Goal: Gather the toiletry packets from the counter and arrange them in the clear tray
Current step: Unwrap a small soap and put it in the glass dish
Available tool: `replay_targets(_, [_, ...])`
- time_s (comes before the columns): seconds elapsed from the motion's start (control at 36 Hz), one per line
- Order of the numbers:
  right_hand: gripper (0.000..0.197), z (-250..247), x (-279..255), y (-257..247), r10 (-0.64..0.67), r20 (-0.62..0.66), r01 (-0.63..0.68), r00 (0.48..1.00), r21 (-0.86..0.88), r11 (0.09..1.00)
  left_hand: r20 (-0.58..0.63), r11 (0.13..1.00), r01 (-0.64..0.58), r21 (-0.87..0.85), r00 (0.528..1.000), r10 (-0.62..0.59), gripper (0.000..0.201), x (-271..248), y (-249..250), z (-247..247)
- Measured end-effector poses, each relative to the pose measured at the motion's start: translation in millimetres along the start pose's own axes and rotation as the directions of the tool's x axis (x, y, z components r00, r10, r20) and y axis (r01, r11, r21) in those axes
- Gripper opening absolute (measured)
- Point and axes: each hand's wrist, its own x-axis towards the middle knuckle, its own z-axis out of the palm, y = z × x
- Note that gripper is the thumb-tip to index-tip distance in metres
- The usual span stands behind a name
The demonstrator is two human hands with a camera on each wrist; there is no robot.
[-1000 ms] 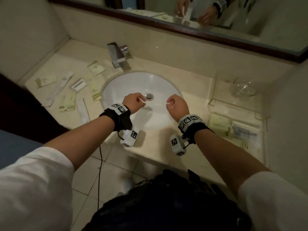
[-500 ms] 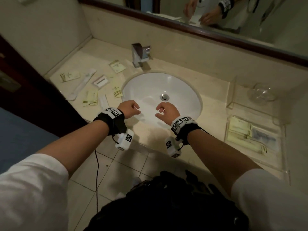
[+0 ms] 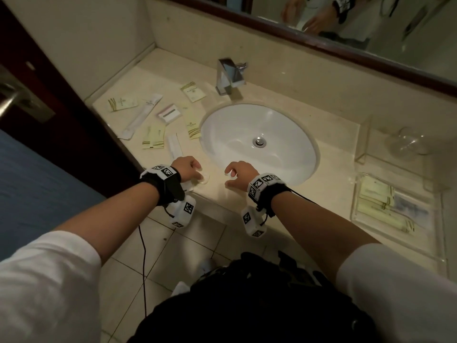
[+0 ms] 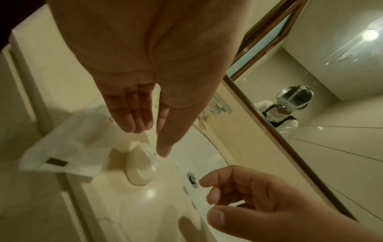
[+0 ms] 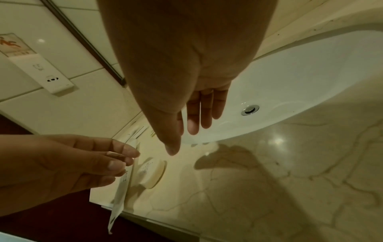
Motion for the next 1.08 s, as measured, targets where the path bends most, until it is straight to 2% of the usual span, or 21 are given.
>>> replay_targets(0.22, [0.039,11.9,15.2,-31.8,0.010,0.044,-0.007,0.999,-0.063,0.998,-0.025,0.998,-0.028,0.048,0.999,0.029,0.049,0.2,-12.9,-2.7])
replay_targets(0.42, [0.038,19.6,27.0,-50.1,0.022,-0.010,-0.023,1.000,-0.067,0.997,-0.051,0.995,-0.091,0.037,0.994,0.093,0.048,-0.6,-19.2,4.7])
replay_targets(0.67, [0.034,31.3,29.8,-60.4,0.030,-0.034,-0.032,0.999,-0.070,0.997,-0.096,0.985,-0.160,0.059,0.982,0.166,0.032,0.9,-25.4,10.9])
replay_targets(0.94, [0.027,32.8,27.9,-65.2,0.032,-0.028,-0.033,0.999,-0.058,0.998,-0.083,0.981,-0.185,0.057,0.978,0.189,0.028,1.0,-25.8,13.9])
replay_targets(1.08, [0.017,31.8,23.2,-68.4,0.029,-0.021,-0.030,0.999,-0.066,0.997,-0.066,0.979,-0.198,0.056,0.977,0.202,0.026,0.8,-24.2,14.0])
